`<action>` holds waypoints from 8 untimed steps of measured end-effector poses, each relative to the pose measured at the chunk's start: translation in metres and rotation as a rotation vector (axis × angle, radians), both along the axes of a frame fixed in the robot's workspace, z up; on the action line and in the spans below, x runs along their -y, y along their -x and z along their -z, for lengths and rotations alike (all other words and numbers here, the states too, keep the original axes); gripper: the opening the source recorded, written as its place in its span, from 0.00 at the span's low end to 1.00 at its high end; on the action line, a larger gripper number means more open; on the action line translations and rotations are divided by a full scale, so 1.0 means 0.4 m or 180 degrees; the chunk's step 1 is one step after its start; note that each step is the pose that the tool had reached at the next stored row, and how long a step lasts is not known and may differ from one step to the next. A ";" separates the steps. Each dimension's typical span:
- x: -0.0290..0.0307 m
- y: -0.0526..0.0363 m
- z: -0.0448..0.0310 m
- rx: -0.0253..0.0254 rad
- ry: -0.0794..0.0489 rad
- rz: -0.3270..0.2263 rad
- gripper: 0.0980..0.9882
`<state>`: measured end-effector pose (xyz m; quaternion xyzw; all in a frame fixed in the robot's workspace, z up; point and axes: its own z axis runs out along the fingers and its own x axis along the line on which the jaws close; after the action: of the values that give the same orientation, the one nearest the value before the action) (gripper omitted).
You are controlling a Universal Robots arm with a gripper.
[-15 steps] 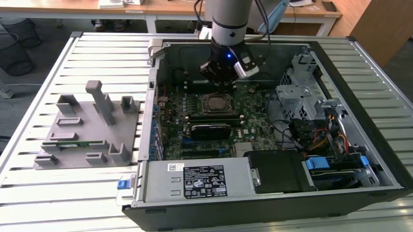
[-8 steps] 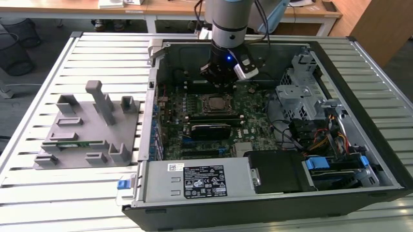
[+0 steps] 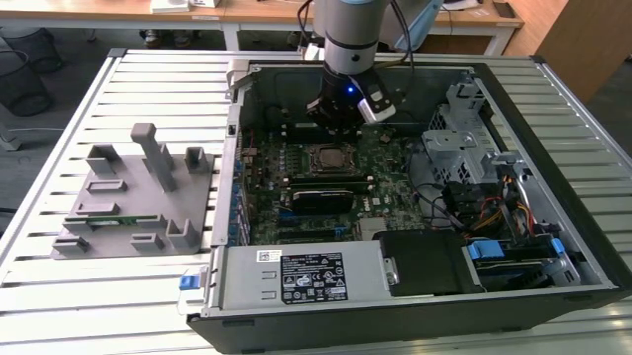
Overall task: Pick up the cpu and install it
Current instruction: 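Install the first cpu locking lever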
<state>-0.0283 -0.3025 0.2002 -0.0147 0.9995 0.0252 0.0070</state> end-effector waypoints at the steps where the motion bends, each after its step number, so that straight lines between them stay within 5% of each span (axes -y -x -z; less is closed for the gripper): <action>1: 0.000 0.000 -0.001 0.0000 0.0005 0.0000 0.01; 8: 0.000 0.000 -0.005 0.0001 0.0016 0.0000 0.01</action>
<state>-0.0283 -0.3025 0.2021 -0.0147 0.9996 0.0228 0.0071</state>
